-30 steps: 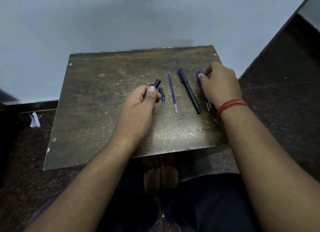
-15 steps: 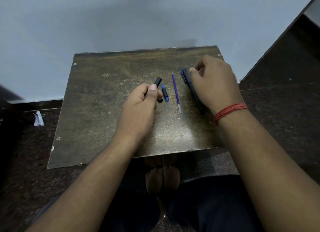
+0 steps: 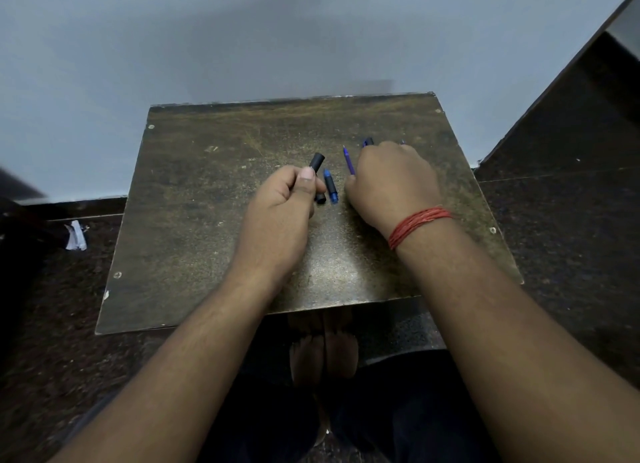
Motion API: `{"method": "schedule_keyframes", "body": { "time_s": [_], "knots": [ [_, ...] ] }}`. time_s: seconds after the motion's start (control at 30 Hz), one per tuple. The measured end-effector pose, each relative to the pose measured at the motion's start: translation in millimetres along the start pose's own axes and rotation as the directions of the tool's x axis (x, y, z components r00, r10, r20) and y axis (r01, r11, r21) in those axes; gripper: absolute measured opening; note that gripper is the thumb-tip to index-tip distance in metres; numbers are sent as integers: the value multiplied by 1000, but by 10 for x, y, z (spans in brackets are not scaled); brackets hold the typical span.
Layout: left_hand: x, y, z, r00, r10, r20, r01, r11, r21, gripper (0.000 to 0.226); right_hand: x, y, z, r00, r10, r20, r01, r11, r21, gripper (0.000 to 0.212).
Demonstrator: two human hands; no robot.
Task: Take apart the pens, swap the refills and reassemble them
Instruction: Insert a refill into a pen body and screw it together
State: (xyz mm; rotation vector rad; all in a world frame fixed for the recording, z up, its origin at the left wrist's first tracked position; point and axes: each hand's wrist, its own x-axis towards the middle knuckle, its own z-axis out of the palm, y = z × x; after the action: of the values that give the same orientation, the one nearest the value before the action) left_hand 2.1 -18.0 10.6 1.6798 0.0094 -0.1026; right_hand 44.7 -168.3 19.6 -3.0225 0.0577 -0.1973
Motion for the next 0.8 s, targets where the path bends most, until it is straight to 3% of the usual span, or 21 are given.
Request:
{"method": "schedule_keyframes", "body": {
  "time_s": [0.27, 0.37, 0.5, 0.6, 0.7, 0.8],
  "knots": [
    [8, -8, 1, 1000, -4, 1, 4, 1000, -16, 32, 0, -59, -98, 999, 29, 32, -29, 999, 24, 34],
    [1, -1, -11, 1000, -8, -1, 8, 1000, -3, 32, -3, -51, -184, 997, 71, 21, -74, 977, 199, 22],
    [2, 6, -17, 1000, -13, -7, 13, 1000, -7, 32, -83, -52, -232, 993, 119, -8, -99, 860, 500, 10],
    [1, -2, -17, 1000, -13, -2, 13, 1000, 13, 32, -79, -49, -203, 984, 171, -44, -87, 687, 721, 9],
    [3, -11, -11, 1000, -8, -5, 8, 1000, 13, 32, -43, -29, -154, 959, 284, 15, -121, 361, 925, 9],
    [12, -16, 2, 1000, -10, -7, 11, 1000, 20, 32, -43, -36, -92, 937, 316, 146, -163, 27, 986, 11]
  ]
}}
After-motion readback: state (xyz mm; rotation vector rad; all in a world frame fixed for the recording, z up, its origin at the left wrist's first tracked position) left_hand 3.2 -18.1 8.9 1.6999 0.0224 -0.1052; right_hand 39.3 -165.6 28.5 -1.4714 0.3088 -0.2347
